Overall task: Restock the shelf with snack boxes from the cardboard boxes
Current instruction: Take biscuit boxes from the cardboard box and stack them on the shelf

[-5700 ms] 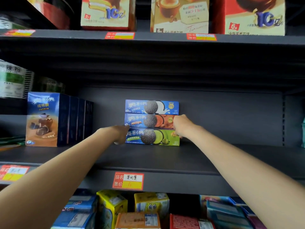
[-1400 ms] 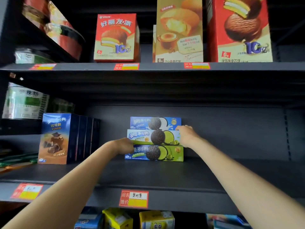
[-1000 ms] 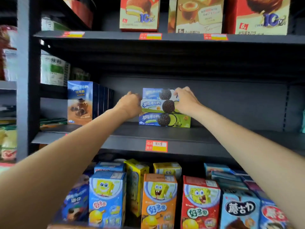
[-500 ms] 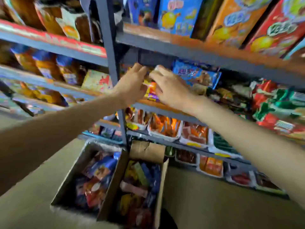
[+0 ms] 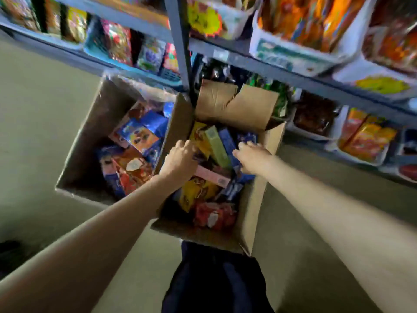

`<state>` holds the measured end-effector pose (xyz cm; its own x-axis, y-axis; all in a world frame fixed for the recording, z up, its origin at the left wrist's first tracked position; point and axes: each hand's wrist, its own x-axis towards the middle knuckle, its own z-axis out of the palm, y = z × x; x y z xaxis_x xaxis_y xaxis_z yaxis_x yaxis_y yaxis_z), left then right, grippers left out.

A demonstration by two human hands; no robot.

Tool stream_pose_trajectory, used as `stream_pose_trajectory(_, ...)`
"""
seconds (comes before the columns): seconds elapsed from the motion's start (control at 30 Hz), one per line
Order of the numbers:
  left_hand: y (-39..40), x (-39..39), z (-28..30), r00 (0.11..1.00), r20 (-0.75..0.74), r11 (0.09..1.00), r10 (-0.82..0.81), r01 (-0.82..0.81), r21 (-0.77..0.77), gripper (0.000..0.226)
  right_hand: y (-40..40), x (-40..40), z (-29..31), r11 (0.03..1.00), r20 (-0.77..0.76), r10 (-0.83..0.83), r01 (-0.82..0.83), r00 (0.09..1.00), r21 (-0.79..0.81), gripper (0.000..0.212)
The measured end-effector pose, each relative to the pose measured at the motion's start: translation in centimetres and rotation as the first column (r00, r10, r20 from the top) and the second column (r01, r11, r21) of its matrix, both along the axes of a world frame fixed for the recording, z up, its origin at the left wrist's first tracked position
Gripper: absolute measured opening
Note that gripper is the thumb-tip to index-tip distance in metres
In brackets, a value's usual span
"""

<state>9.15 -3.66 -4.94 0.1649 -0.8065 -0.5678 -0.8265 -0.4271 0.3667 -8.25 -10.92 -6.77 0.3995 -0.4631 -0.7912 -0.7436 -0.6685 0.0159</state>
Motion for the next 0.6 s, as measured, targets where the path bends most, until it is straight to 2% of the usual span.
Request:
stream_pose_trajectory(0.1, 0.1, -1.4, -6.5, 1.000, -0.024, 0.999, 0.004, -0.003, 0.052, 0.037, 0.9, 0.4, -7.1, 0.984, -0.173, 0.175, -0.176, 0.969, 0.007, 0.043)
stream_pose_trajectory(0.27, -0.8, -3.6, -14.4, 0.994, -0.088, 0.996, -0.062, 0.067, 0.055, 0.043, 3.2, -0.1, -15.8, 0.950, -0.427, 0.310, -0.288, 0.849, 0.117, 0.060)
stream_pose_trajectory(0.37, -0.4, -4.5, -16.3, 0.989, -0.117, 0.993, -0.092, 0.099, 0.057, 0.039, 3.2, -0.8, -17.7, 0.948, -0.449, 0.317, -0.293, 0.836, 0.123, 0.063)
stream_pose_trajectory(0.47, 0.0, -4.7, -16.2, 0.988, -0.114, 0.992, -0.102, 0.110, 0.065, 0.035, 2.8, -0.8, -17.2, 0.933, -0.448, 0.352, -0.348, 0.822, 0.095, 0.052)
stream_pose_trajectory(0.53, 0.0, -4.4, -15.2, 0.988, -0.098, 0.990, -0.118, 0.125, 0.070, 0.035, 2.3, -0.5, -15.6, 0.936, -0.389, 0.335, -0.350, 0.858, 0.034, 0.049)
stream_pose_trajectory(0.6, -0.3, -4.0, -13.1, 0.988, -0.098, 0.991, -0.116, 0.123, 0.061, 0.038, 1.6, -0.1, -12.9, 0.973, -0.290, 0.225, -0.228, 0.930, 0.024, 0.050)
